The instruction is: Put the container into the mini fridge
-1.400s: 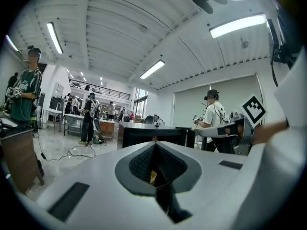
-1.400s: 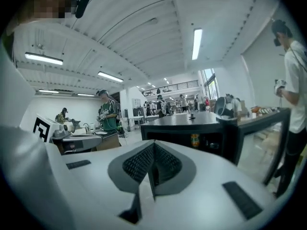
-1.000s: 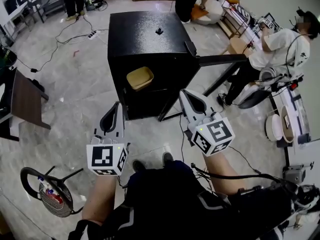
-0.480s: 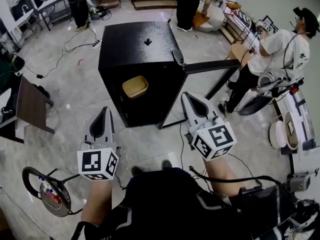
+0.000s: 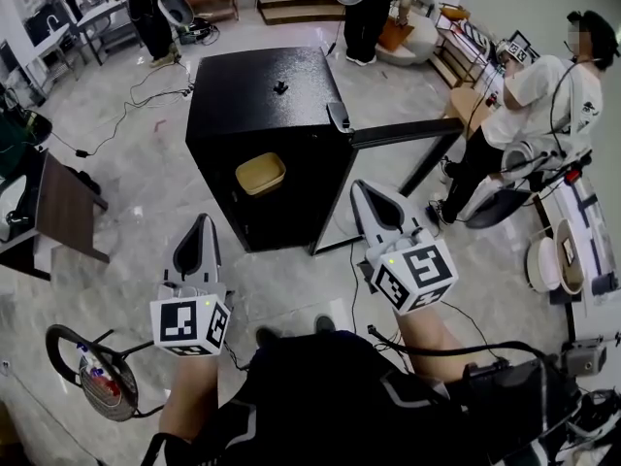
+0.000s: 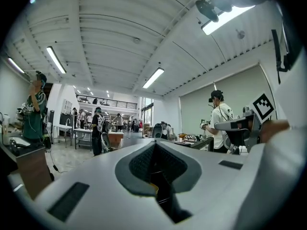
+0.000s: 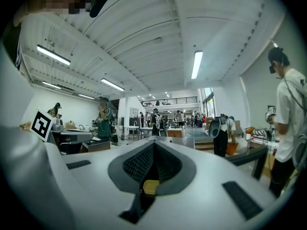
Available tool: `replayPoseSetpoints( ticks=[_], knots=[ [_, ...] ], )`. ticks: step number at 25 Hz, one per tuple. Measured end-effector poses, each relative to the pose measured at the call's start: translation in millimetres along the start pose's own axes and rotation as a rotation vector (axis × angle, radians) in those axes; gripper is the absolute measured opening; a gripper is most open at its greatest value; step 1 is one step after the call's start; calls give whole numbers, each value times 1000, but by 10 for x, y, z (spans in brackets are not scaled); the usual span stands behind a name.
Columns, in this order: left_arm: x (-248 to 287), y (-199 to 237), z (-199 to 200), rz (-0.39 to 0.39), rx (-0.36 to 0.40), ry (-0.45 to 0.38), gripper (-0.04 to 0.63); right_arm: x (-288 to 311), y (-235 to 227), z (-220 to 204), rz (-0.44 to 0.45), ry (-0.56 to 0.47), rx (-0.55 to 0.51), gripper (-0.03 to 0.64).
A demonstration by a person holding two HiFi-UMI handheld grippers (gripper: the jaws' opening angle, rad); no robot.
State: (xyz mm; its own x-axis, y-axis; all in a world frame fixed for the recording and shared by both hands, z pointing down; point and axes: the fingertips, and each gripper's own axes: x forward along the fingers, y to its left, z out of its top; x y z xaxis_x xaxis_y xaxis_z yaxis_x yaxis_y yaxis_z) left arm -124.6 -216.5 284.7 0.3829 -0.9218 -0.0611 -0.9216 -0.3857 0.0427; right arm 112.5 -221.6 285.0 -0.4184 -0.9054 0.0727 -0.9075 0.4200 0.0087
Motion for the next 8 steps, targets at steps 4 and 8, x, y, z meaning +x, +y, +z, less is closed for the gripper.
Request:
replayPoseSetpoints(
  ticks=[4,8],
  knots=[
    [17,-7,-1,2,0,-5,9,4,-38,2,-1,-3,-5,17],
    [3,2,-34,7,-5,-5,9,28,-5,-34,10,5,-13,17]
  ],
)
